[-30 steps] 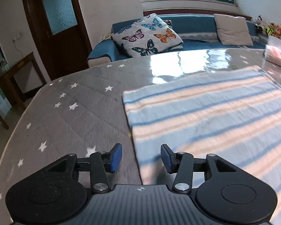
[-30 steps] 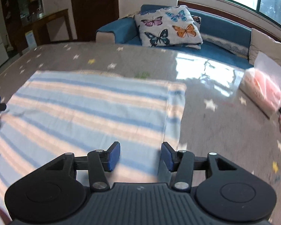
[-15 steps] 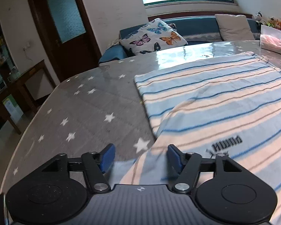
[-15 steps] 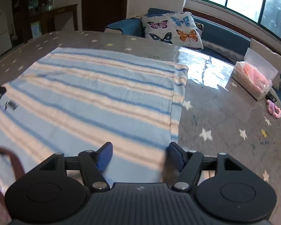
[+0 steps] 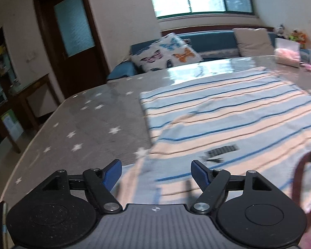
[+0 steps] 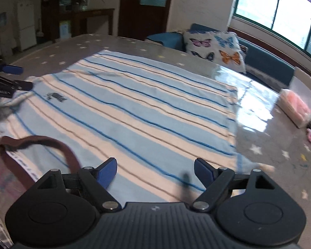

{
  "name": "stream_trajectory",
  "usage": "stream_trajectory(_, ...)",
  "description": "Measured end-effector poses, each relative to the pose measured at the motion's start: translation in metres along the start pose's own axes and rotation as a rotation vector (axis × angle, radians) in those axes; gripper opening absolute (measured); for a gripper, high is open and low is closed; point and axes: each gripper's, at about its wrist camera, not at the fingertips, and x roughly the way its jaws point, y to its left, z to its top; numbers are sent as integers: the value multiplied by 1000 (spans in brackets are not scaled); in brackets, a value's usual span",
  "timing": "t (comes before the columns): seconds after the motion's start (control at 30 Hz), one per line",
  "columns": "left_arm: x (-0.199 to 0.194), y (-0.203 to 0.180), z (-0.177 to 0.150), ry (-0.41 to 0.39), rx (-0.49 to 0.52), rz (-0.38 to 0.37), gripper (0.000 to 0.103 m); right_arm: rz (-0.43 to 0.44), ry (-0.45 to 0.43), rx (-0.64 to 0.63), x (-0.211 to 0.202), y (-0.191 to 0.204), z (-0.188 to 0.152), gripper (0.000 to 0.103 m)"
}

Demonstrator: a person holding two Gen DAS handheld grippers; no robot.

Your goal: Fold clothes

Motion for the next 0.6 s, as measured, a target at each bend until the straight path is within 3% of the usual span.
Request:
stream_trajectory(0.2, 1, -39, 7, -16, 45, -95, 82, 63, 7, -68, -2, 26, -7, 84)
stream_trajectory(0.37, -2, -67, 9, -38, 106, -157, 82, 53, -15, -136, -12, 40, -10, 85)
stream_trajectory(0.5, -3, -82, 2, -39, 166, -175, 83, 73, -68, -129, -14, 47, -3, 88)
stream_trajectory(0.6, -4, -84, -4, -24, 175, -183, 83, 89, -61, -144, -6, 56, -3, 88)
